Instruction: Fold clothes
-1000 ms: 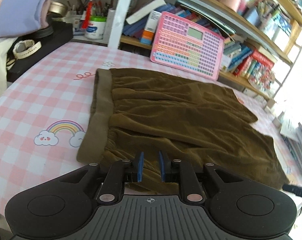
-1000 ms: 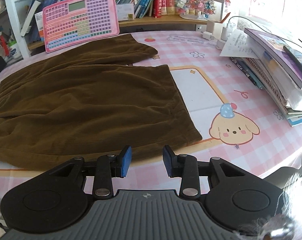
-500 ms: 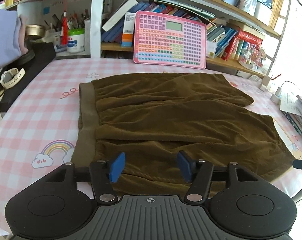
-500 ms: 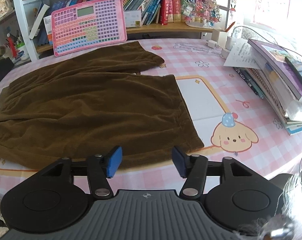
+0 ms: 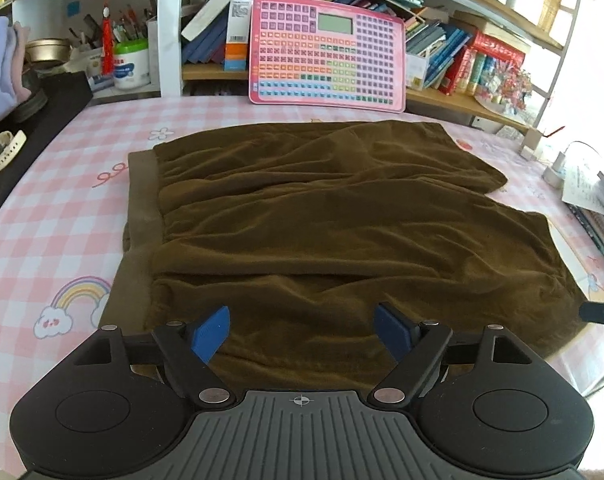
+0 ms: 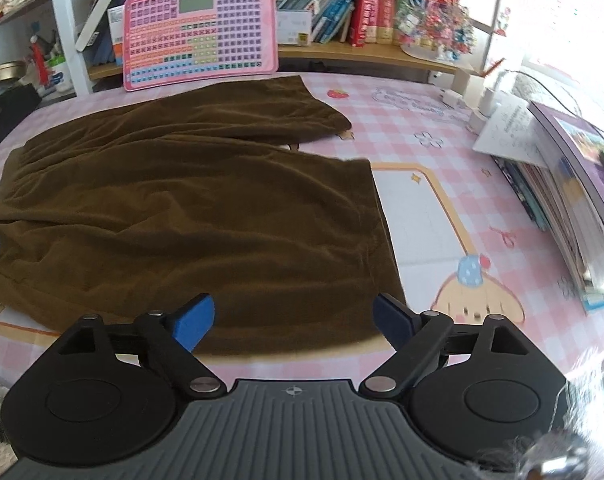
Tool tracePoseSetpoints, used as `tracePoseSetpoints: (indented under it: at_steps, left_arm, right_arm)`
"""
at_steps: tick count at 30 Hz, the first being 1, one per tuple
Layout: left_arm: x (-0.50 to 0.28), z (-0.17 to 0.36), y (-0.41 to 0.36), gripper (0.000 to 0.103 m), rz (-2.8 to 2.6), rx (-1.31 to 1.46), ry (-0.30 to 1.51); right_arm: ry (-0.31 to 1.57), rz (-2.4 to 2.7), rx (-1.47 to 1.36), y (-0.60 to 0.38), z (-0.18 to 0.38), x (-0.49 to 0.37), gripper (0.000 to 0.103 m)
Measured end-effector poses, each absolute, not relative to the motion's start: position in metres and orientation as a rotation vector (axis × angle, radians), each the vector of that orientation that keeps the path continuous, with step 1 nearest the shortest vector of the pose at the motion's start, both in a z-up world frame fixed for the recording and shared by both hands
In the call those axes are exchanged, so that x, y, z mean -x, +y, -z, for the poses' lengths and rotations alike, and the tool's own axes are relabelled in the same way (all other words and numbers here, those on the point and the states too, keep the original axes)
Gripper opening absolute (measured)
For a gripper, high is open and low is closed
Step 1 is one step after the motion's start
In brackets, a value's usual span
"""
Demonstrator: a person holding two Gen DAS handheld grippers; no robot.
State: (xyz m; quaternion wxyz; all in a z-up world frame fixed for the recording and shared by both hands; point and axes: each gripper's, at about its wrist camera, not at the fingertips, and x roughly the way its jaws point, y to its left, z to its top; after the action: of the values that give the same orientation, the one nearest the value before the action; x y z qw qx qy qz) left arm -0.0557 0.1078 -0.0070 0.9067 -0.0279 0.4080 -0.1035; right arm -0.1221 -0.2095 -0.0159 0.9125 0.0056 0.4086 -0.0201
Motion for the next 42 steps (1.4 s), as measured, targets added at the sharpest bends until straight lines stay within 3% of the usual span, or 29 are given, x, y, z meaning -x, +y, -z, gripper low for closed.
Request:
tracePoseSetpoints:
  at_steps: [10,24,26,31,42]
  left_arm:
    - [0.011,-0.005,0.110,0.082,0.086,0.091,0.809]
    - [-0.080,-0.016,0.123,0.082,-0.081,-0.056,0.800]
    - [-0.093,-0.010,0.128,0.082,-0.101,-0.094,0.827]
    - [-0.116,-0.003,0.134,0.082,-0.154,-0.171,0.821]
    - [-0.163,0.026,0.132,0.082,-0.059,-0.336,0.915]
  right_arm:
    - [0.790,-0.131,0.103,-0.257,0.000,0.030,0.087]
    - [0.770,-0.464,0.252,-0.299,-0.010,-0.187,0.083]
    - [0.782,-0.465,0.279,-0.298,-0.002,-0.214,0.073]
    - [0.811,-0.470,0.322,-0.293,0.019,-0.274,0.060]
    - [0.878,-0.591,0.385,-0.276,0.061,-0.327,0.059]
